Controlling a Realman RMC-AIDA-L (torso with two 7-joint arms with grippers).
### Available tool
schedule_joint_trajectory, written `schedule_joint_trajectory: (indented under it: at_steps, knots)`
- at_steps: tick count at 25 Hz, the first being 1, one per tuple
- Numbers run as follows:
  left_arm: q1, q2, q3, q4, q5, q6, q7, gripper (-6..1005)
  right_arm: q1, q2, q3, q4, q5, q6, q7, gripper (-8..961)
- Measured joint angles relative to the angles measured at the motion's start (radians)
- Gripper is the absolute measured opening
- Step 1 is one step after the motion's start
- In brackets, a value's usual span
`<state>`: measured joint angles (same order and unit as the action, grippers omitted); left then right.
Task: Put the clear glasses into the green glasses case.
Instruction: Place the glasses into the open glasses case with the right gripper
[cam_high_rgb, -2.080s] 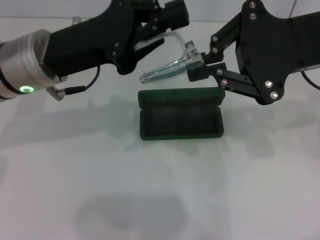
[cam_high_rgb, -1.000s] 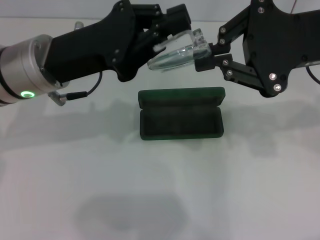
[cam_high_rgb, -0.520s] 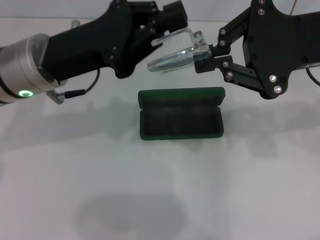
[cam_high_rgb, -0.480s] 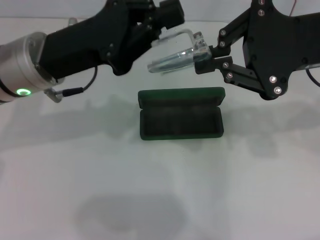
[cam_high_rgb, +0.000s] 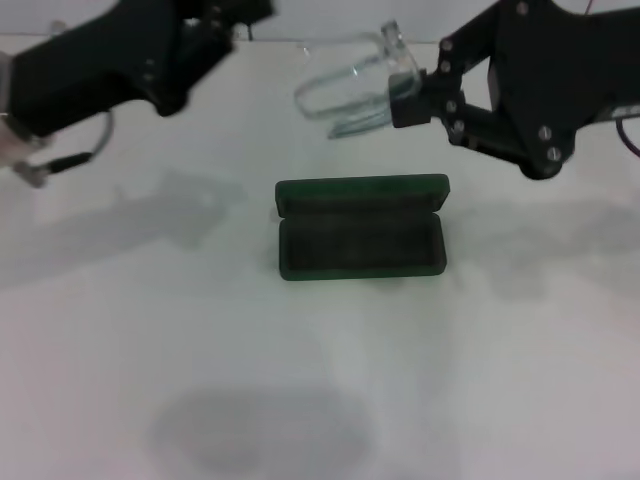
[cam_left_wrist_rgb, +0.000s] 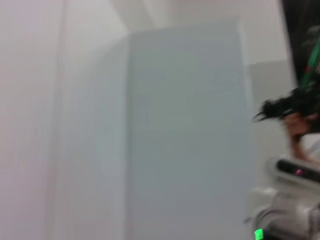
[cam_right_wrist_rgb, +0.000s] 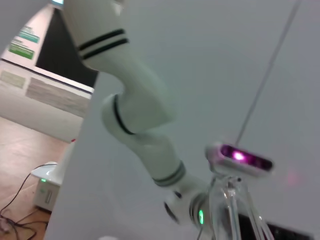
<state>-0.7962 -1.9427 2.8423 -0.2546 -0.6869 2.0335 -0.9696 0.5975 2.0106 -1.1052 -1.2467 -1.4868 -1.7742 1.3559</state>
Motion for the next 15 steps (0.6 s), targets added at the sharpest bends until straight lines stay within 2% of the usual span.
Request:
schedule_joint_trajectory:
  at_steps: [2, 5, 8, 12, 15]
  knots:
    - [0.022, 0.007, 0.0, -0.059, -0.038, 0.0, -0.021, 53, 0.009, -0.004, 0.001, -0.039, -0.038, 0.009, 0.088, 62]
    - [0.071, 0.016, 0.0, -0.141, -0.116, -0.001, -0.061, 53, 0.014, 0.001, -0.003, -0.131, -0.136, 0.011, 0.214, 62]
    - [0.147, 0.035, 0.001, -0.186, -0.19, -0.002, -0.099, 53, 0.022, 0.002, -0.013, -0.21, -0.24, 0.009, 0.343, 62]
    - [0.232, 0.042, 0.002, -0.188, -0.225, -0.001, -0.101, 53, 0.084, -0.004, -0.026, -0.246, -0.415, -0.025, 0.534, 63]
    - [0.267, 0.032, 0.002, -0.189, -0.184, -0.001, -0.08, 53, 0.177, -0.001, -0.049, -0.222, -0.591, -0.071, 0.689, 63]
